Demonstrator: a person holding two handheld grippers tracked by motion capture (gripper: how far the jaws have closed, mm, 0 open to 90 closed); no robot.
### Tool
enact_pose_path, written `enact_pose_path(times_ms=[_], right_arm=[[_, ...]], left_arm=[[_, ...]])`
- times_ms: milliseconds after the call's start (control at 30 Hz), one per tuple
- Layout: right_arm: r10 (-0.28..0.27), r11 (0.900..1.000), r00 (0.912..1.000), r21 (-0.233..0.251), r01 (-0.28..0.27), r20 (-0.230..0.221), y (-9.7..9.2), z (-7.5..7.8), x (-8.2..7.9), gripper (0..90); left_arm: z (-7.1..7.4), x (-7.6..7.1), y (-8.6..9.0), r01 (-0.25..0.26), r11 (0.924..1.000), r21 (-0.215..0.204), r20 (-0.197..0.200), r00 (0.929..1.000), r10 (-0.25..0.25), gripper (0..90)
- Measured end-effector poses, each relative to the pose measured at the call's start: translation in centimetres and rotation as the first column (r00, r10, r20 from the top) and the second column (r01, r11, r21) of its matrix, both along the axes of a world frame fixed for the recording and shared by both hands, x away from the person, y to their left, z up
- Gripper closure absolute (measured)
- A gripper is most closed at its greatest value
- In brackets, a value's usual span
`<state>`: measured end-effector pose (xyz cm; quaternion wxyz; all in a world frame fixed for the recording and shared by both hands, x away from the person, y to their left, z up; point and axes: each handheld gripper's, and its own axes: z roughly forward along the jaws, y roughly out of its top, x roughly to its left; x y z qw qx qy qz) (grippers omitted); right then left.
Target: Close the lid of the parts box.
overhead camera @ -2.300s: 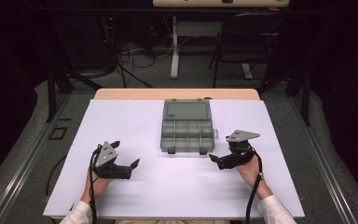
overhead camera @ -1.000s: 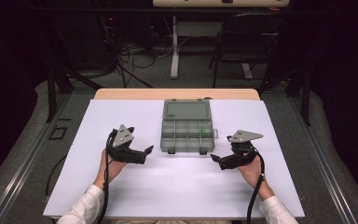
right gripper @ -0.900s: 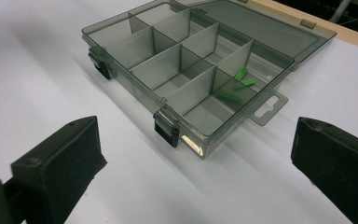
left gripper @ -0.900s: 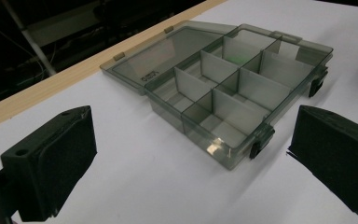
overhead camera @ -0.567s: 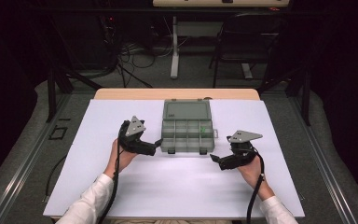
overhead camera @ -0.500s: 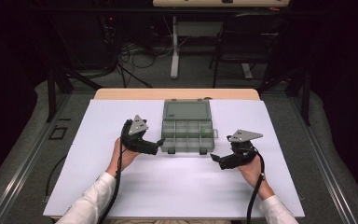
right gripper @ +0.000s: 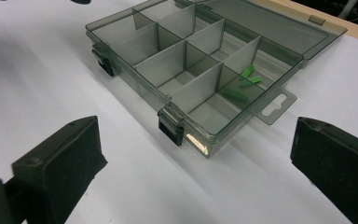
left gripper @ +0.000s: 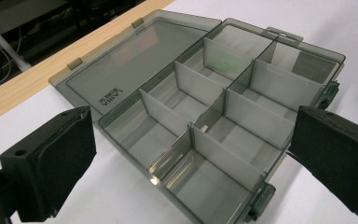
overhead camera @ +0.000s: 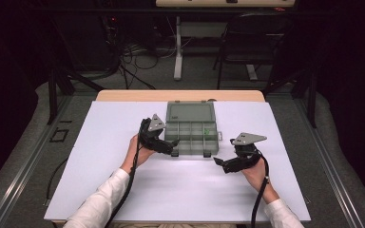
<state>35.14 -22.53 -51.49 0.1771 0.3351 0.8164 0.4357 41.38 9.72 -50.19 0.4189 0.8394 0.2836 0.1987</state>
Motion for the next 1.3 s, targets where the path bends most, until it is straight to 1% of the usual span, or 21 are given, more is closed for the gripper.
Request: enact_pose_path(times_ms=[167, 300, 367, 467, 567, 600, 633, 667, 700, 767, 833, 867, 967, 1033, 1067, 1100, 1200, 1300], right_arm=[[0.001, 1.0, 1.0, -0.001, -0.001, -0.004, 0.1, -0.1, 0.1, 1.4], [0.001, 1.0, 1.0, -0.001, -0.001, -0.007, 0.2, -0.2, 0.1, 1.4], [0.002, 1.0, 1.0, -0.006, -0.002, -0.007, 0.2, -0.2, 0.1, 1.4], [0.003, 1.0, 1.0, -0.005, -0.003, -0.007, 0.2, -0.2, 0.1, 1.4], [0.0, 1.0, 1.0, -0.004, 0.0, -0.008, 0.1, -0.2, 0.0, 1.6], [0.0, 1.0, 1.0, -0.006, 0.0, -0.007, 0.1, -0.2, 0.1, 1.6], [-0.002, 1.0, 1.0, -0.007, 0.002, -0.008, 0.1, -0.2, 0.1, 1.6], [-0.002, 1.0, 1.0, -0.009, 0.001, -0.008, 0.1, -0.2, 0.1, 1.7], [0.003, 0.9999, 1.0, -0.01, -0.003, -0.007, 0.1, -0.2, 0.1, 1.8], [0.0, 0.9999, 1.0, -0.013, 0.0, -0.006, 0.2, -0.2, 0.1, 2.0], [0.0, 0.9999, 1.0, -0.016, 0.0, -0.008, 0.2, -0.3, 0.1, 2.1], [0.001, 0.9999, 0.9999, -0.017, -0.001, -0.01, 0.2, -0.3, 0.1, 2.1], [-0.001, 0.9999, 0.9999, -0.014, 0.0, -0.011, 0.2, -0.3, 0.1, 2.4], [0.001, 0.9999, 0.9999, -0.014, -0.001, -0.012, 0.1, -0.3, 0.1, 2.5], [0.0, 0.9999, 0.9999, -0.014, 0.0, -0.011, 0.2, -0.3, 0.1, 2.6], [-0.002, 0.9999, 0.9999, -0.016, 0.002, -0.01, 0.1, -0.3, 0.2, 2.6], [-0.001, 0.9999, 0.9999, -0.014, 0.001, -0.013, 0.1, -0.4, 0.2, 2.6], [-0.001, 0.9999, 0.9999, -0.015, 0.001, -0.01, 0.2, -0.4, 0.2, 2.6]], left_arm=[[-0.3, 1.0, -1.0, 0.009, 0.9997, 0.02, -0.037, 0.9993, -0.009, 0.0], [-0.7, 1.6, -1.6, 0.002, 0.9993, 0.037, -0.063, 0.998, 0.0, 0.0], [-0.9, 1.9, -1.8, 0.003, 0.9989, 0.046, -0.07, 0.9975, 0.0, 1.2], [-1.4, 2.2, -2.1, 0.004, 0.9984, 0.057, -0.078, 0.9969, 0.001, 6.8], [-1.9, 2.4, -2.4, 0.008, 0.997, 0.078, -0.092, 0.9957, -0.001, 13.8], [-2.0, 2.4, -2.5, 0.002, 0.9964, 0.084, -0.088, 0.9961, 0.006, 16.6], [-2.2, 2.5, -2.6, 0.001, 0.996, 0.089, -0.09, 0.9959, 0.007, 16.9], [-2.3, 2.5, -2.7, 0.002, 0.9954, 0.095, -0.094, 0.9955, 0.007, 19.1], [-2.3, 2.6, -2.8, -0.006, 0.9942, 0.107, -0.096, 0.9953, 0.016, 22.9], [-2.6, 2.8, -3.0, -0.005, 0.9948, 0.102, -0.107, 0.9941, 0.016, 27.3], [-2.8, 2.9, -3.1, -0.015, 0.9935, 0.113, -0.112, 0.9933, 0.027, 32.5], [-2.8, 3.0, -3.1, -0.011, 0.9936, 0.112, -0.114, 0.9932, 0.024, 34.7], [-3.1, 3.2, -3.2, -0.025, 0.9934, 0.112, -0.119, 0.9921, 0.039, 40.5], [-3.2, 3.3, -3.2, -0.047, 0.993, 0.108, -0.112, 0.9919, 0.059, 41.6], [-3.3, 3.3, -3.2, -0.045, 0.9934, 0.105, -0.117, 0.9915, 0.057, 42.5], [-3.4, 3.4, -3.2, -0.044, 0.9923, 0.116, -0.116, 0.9915, 0.058, 43.3], [-3.4, 3.4, -3.3, -0.037, 0.9928, 0.114, -0.123, 0.991, 0.052, 45.9], [-3.6, 3.4, -3.6, -0.033, 0.9923, 0.12, -0.121, 0.9915, 0.047, 49.9]])
